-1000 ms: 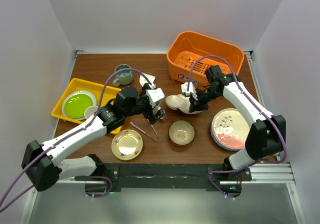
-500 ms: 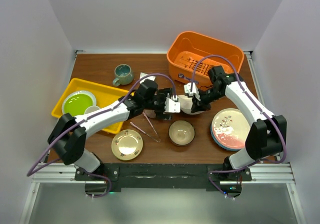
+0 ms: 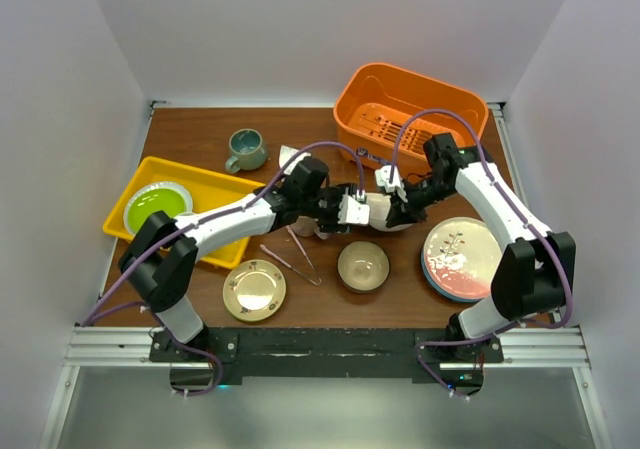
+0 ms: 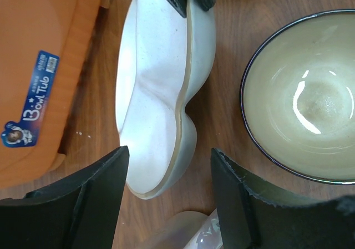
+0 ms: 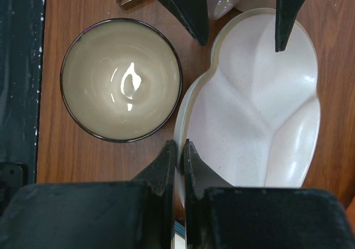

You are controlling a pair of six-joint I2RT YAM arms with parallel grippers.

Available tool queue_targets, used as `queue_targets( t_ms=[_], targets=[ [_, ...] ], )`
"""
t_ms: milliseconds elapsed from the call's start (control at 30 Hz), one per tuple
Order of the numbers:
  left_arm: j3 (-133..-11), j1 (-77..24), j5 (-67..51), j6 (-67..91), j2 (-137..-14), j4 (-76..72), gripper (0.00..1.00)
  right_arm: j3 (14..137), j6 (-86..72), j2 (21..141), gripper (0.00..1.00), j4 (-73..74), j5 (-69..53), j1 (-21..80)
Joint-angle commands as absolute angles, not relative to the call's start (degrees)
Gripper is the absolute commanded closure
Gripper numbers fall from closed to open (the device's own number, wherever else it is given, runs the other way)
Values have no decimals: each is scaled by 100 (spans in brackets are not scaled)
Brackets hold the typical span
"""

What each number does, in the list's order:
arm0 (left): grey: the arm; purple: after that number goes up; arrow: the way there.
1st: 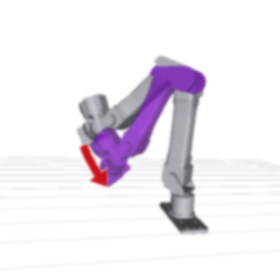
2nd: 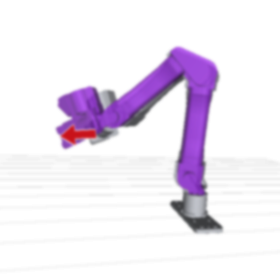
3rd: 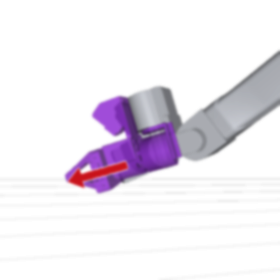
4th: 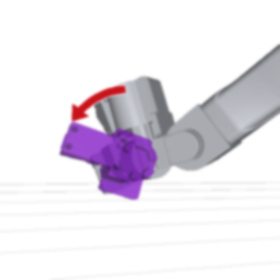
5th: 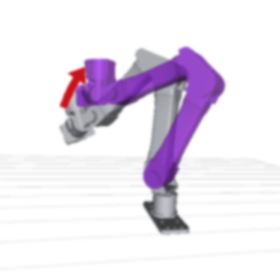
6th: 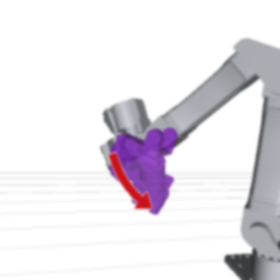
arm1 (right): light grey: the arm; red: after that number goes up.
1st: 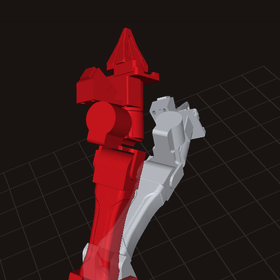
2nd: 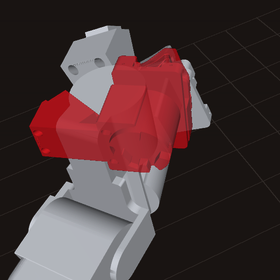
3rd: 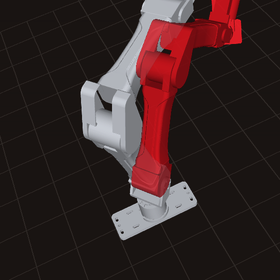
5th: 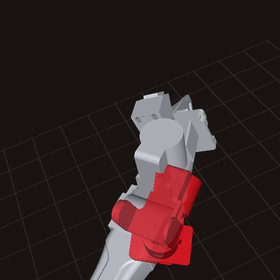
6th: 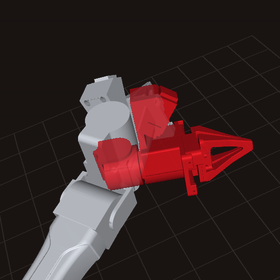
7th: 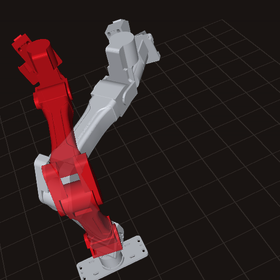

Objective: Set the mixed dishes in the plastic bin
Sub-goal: Pick up the plate at the center of the board.

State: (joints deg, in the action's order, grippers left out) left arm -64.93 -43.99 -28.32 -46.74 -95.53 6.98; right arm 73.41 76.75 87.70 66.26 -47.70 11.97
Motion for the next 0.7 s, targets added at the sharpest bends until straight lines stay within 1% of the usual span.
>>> queue_targets(
  t_ms=[0, 33, 100, 200, 233, 300, 333, 400, 433, 467, 500, 667],
  targets=[
    [-6680, -4447, -2936, -4816, -9668, 633, 38, 7655, 8051, 8367, 100, 6600, -5590, 1187],
    [-6688, -4456, -2936, -4808, -9703, 607, 42, 7655, 8051, 8358, 100, 6635, -5616, 1178],
    [-6697, -4482, -2909, -4790, -9738, 598, 45, 7655, 8051, 8324, 100, 6636, -5660, 1187],
    [-6741, -4526, -2786, -4755, -9791, 589, 53, 7690, 8051, 8288, 100, 6662, -5678, 1169],
    [-6741, -4535, -2769, -4764, -9808, 598, 58, 7699, 8042, 8288, 100, 6671, -5686, 1152],
    [-6750, -4561, -2769, -4764, -9809, 598, 65, 7752, 8033, 8271, 100, 6706, -5704, 1108],
    [-6759, -4570, -2786, -4764, -9809, 606, 72, 7778, 8033, 8271, 100, 6741, -5748, 1081],
    [-6776, -4579, -2804, -4755, -9791, 598, 81, 7839, 8042, 8262, 100, 6794, -5774, 1037],
    [-6785, -4588, -2795, -4746, -9774, 589, 91, 7857, 8051, 8262, 100, 6846, -5801, 1028],
    [-6794, -4588, -2795, -4720, -9756, 554, 97, 7884, 8077, 8270, 100, 6890, -5809, 1028],
    [-6794, -4588, -2786, -4694, -9712, 519, 100, 7892, 8086, 8253, 100, 6925, -5810, 1002],
    [-6645, -4597, -2900, -4509, -9317, -104, 100, 7972, 8034, 8174, 100, 7163, -5810, 888]
  ],
)
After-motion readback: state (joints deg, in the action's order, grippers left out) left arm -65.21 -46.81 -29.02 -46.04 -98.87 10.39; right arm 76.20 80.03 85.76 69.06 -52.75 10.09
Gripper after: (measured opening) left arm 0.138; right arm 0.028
